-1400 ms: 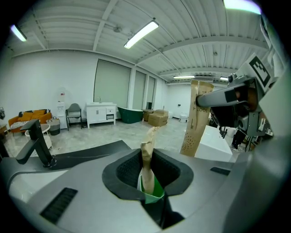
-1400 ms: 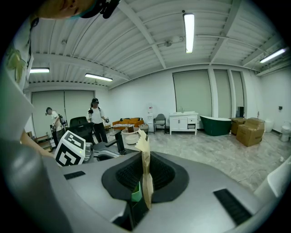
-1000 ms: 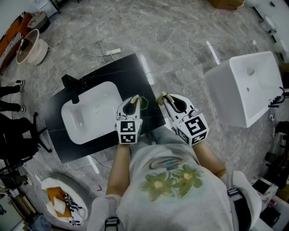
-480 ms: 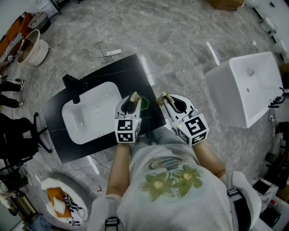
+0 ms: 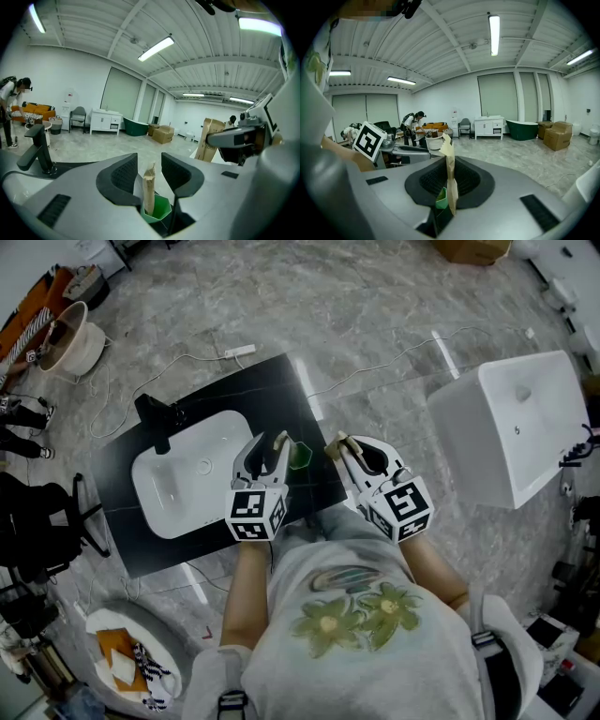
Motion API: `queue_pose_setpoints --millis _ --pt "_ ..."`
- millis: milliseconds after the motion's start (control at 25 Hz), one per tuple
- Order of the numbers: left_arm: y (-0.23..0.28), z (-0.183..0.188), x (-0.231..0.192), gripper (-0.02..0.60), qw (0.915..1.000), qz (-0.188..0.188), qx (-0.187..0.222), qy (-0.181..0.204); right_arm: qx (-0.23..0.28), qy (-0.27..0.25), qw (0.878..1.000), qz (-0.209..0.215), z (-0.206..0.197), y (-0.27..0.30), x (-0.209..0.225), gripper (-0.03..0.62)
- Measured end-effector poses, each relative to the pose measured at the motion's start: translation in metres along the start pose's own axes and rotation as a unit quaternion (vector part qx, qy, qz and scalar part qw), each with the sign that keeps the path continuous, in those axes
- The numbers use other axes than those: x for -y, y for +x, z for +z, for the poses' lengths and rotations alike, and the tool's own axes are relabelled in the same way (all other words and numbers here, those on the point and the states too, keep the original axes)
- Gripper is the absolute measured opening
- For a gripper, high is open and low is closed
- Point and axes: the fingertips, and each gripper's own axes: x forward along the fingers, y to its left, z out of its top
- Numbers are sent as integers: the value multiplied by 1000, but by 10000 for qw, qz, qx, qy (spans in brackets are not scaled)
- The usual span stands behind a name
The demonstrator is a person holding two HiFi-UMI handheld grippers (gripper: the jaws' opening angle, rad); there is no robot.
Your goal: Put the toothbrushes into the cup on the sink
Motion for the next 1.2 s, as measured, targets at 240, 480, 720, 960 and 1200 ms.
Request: queue_pose_setpoints --millis 240,480,720,960,1200 --pt "-17 22 -1 153 9996 -1 287 -84 25 -7 10000 49 1 -2 -4 56" --pt "-32 29 -7 152 9990 125 423 -84 44 -23 9999 109 2 -2 -8 57" --pt "-45 34 -8 84 9980 250 586 -5 62 -41 9998 162 3 -3 -9 55" --pt "-56 25 -11 18 9986 299 420 139 55 -77 9997 230 3 -2 -11 57" --pt "-62 19 -8 18 9991 267 311 97 26 -107 9994 320 3 -2 -14 57"
